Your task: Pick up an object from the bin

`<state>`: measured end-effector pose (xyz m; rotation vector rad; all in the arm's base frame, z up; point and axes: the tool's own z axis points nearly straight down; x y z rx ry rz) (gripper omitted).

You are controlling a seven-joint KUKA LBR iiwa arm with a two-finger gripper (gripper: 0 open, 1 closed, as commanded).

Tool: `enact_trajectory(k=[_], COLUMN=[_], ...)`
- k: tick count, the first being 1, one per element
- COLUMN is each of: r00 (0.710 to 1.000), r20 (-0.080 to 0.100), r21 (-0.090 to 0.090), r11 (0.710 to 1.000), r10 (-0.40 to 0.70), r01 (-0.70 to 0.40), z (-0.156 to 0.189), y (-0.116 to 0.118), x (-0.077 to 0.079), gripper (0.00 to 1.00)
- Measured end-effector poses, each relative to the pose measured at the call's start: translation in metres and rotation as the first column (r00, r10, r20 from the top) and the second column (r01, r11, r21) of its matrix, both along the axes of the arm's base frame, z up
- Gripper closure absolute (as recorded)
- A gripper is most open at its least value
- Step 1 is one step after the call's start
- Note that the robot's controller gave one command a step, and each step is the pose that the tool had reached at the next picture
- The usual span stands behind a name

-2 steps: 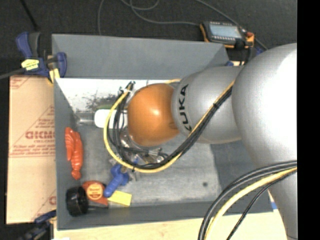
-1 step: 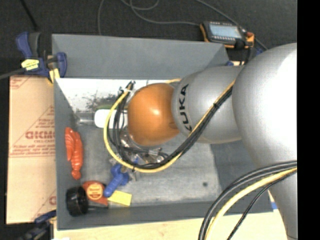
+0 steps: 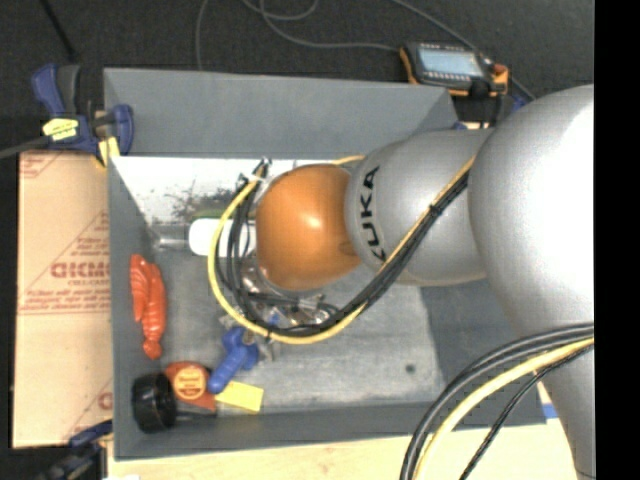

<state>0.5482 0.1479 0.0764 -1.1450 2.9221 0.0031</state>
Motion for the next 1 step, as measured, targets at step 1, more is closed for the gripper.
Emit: enact_trajectory(k=[1], r00=[1.000], r20=[-0.007], r21=[-0.003], r11=[1.000], r10=[-0.001], r01=[0.001], z=[0.0117], y=[-0.0006], x=[-0.0016], gripper=[1.00])
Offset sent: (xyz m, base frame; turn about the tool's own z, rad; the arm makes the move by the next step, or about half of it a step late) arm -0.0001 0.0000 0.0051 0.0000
